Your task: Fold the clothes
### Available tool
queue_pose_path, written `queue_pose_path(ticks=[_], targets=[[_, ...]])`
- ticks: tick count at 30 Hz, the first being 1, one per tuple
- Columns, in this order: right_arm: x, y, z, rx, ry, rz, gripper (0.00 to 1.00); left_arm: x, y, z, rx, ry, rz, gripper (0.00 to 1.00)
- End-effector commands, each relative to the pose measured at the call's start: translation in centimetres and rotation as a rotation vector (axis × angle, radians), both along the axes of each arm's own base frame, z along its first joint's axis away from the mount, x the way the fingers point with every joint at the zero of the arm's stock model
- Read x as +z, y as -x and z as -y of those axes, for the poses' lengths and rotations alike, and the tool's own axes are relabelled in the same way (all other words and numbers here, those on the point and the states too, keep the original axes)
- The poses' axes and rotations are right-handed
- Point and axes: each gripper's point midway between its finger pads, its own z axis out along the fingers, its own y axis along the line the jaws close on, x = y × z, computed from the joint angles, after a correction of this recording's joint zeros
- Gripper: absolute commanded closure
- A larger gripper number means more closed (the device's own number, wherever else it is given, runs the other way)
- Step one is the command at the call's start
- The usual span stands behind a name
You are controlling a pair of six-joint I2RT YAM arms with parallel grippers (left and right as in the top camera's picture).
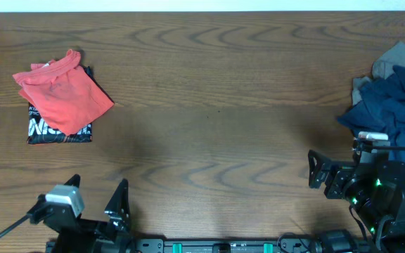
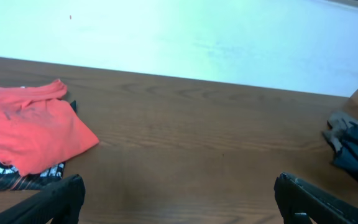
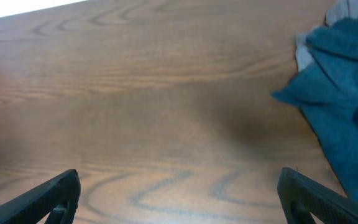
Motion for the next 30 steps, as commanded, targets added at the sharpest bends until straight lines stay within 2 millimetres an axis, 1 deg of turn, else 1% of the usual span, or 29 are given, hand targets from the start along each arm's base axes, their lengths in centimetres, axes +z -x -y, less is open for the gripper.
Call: queue_pose_path(ticks=[1, 6, 12, 15, 18, 22, 24, 26, 30], targets=[[-0.5, 0.4, 0.2, 0.001, 0.014, -0.018, 0.01, -0.3, 0.0, -0.2, 0.005, -0.012, 0.002, 0.02], [-1.2, 0.9, 0.3, 0.001, 0.019, -0.054, 0.01, -0.3, 0.0, -0.2, 0.005, -0.012, 0.002, 0.02], [-1.6, 1.3, 0.3, 0.001, 0.023, -0.074, 0.01, -0.3, 0.0, -0.2, 0.005, -0.012, 0.002, 0.02], [-2.5, 2.1, 0.7, -0.008, 0.038, -0.122, 0.01, -0.3, 0.0, -0.2, 0.005, -0.012, 0.002, 0.02], [-2.2, 1.9, 1.1, -0.021, 0.059, -0.1, 0.01, -0.3, 0.0, -0.2, 0.005, -0.012, 0.002, 0.02], [-1.0, 0.8, 0.6, 0.06, 0.122, -0.001, 0.01, -0.3, 0.0, -0.2, 0.005, -0.012, 0.002, 0.02], [-0.5, 0.4, 0.1, 0.12, 0.151, 0.075, 0.01, -0.3, 0.0, -0.2, 0.005, -0.012, 0.002, 0.02], [-0.4, 0.1, -0.2, 0.142, 0.163, 0.138, 0.01, -0.3, 0.0, -0.2, 0.005, -0.012, 0.002, 0.02], [-1.3, 0.1, -0.2, 0.13, 0.155, 0.261, 0.01, -0.3, 0.0, -0.2, 0.005, -0.012, 0.002, 0.02]])
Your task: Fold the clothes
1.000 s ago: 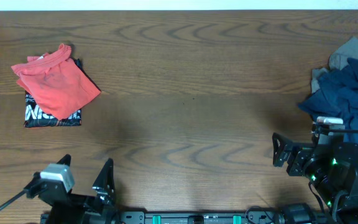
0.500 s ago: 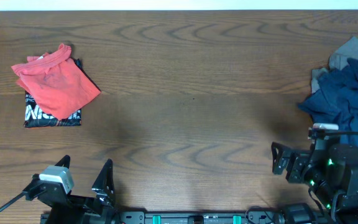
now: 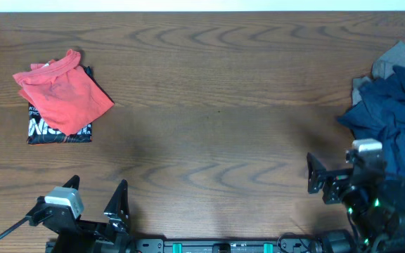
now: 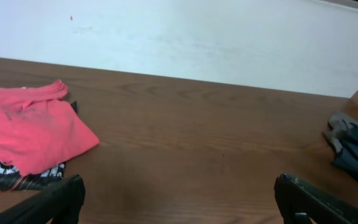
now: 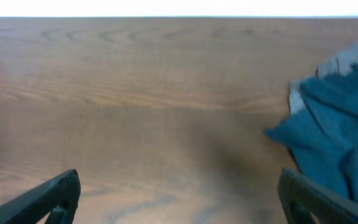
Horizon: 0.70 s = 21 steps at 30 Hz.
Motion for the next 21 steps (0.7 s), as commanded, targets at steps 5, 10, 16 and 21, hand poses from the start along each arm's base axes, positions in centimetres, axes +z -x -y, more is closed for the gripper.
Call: queue_pose_path(ticks=[5, 10, 16, 21], targets=[[-1.6, 0.0, -0.2, 0.029, 0.016, 0.216, 0.01, -0.2, 0.0, -0.1, 0.003, -0.012, 0.0, 0.02], [-1.8, -0.8, -0.4, 0.036, 0.016, 0.359, 0.01, -0.2, 0.0, -0.1, 0.003, -0.012, 0.0, 0.02], [-3.5, -3.1, -0.9, 0.044, 0.01, 0.45, 0.01, -0.2, 0.0, -0.1, 0.003, -0.012, 0.0, 0.02], [-4.6, -4.5, -1.1, 0.045, 0.023, 0.561, 0.01, -0.2, 0.0, -0.1, 0.003, -0.012, 0.0, 0.02]])
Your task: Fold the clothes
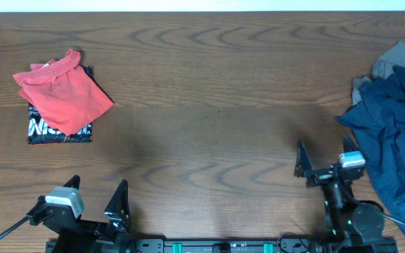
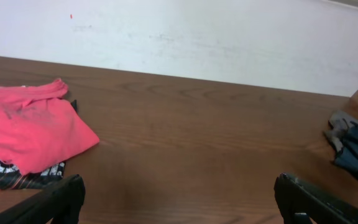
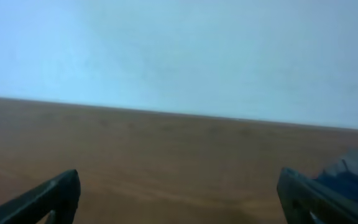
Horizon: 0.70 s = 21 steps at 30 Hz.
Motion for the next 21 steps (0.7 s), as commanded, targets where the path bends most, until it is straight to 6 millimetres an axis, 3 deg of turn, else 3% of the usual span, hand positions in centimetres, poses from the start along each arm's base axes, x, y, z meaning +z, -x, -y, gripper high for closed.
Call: queue_pose_path(ticks=[1, 7, 10, 21], targets=[[-1.5, -0.6, -0.4, 0.015, 0.028, 0.043, 0.01, -0.1, 0.0, -0.1, 0.003, -0.011, 0.003, 0.02], [-3.1, -0.7, -0.3, 0.007, 0.07, -0.002, 0.01, -0.1, 0.0, -0.1, 0.003, -0.011, 0.003, 0.02], [-5.6, -0.7, -0.5, 0.023, 0.081, -0.105, 0.01, -0.1, 0.0, -0.1, 0.003, -0.011, 0.003, 0.02], [-5.9, -0.7, -0.5, 0.019, 0.083, -0.118, 0.01, -0.1, 0.0, -0.1, 0.003, -0.011, 0.003, 0.02]])
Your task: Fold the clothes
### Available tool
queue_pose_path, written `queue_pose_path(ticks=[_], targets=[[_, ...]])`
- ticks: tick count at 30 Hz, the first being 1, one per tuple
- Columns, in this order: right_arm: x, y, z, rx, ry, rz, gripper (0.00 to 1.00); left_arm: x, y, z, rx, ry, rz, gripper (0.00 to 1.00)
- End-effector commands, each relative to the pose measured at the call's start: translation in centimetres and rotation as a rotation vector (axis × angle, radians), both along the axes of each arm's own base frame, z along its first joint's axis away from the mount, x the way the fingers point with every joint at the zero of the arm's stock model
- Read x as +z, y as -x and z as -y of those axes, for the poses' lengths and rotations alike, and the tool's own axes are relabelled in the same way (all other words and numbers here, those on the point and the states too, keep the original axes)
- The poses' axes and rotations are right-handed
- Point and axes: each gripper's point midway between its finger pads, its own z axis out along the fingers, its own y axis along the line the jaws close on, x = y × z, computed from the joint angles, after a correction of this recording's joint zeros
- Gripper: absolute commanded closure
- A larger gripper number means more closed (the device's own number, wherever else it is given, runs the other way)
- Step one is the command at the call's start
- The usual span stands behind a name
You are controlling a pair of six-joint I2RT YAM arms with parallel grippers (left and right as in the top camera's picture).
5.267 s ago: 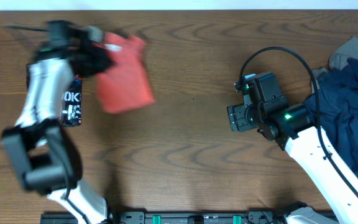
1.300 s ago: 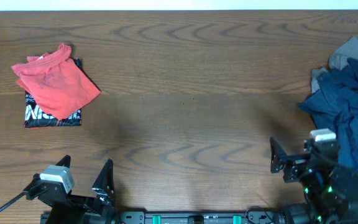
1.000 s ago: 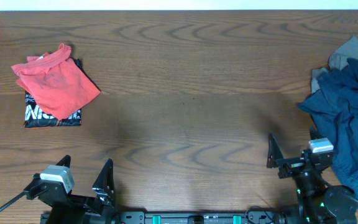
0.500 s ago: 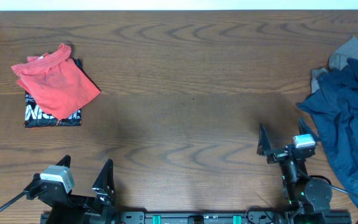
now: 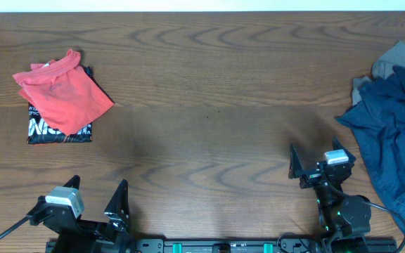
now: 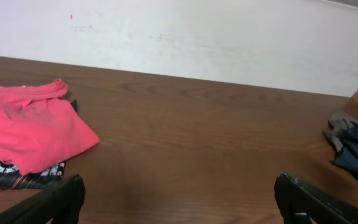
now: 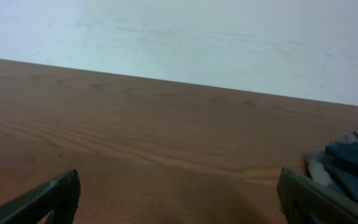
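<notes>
A folded red shirt (image 5: 63, 90) lies on a folded black printed garment (image 5: 58, 131) at the far left; the red shirt (image 6: 33, 132) also shows in the left wrist view. A heap of unfolded blue clothes (image 5: 394, 133) with a grey piece (image 5: 392, 60) covers the right edge. My left gripper (image 5: 97, 199) sits open at the front left edge, empty. My right gripper (image 5: 318, 163) is open and empty near the front right, just left of the blue heap (image 7: 350, 165).
The brown wooden table (image 5: 209, 105) spans the view, with a white wall (image 6: 185, 37) beyond its far edge. The arm bases stand along the front edge.
My right gripper has shifted slightly left and toward the front edge, its camera now level over the table. The left arm and the clothes are unchanged.
My right arm was by the blue heap at the front right, its camera looking down at the table. It then drew back toward the front edge and tilted up to face the wall. The left arm and the folded pile stayed put throughout.
</notes>
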Motion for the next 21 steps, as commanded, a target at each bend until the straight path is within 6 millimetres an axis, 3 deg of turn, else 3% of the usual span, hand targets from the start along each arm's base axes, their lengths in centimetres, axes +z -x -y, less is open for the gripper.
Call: queue_pose_path(ticks=[1, 21], targets=[[-0.12, 0.07, -0.32, 0.017, 0.016, -0.001, 0.01, -0.08, 0.0, -0.12, 0.003, -0.011, 0.004, 0.02], [-0.12, 0.06, -0.31, 0.016, 0.016, -0.001, 0.01, -0.08, 0.0, -0.12, 0.003, -0.011, 0.004, 0.02]])
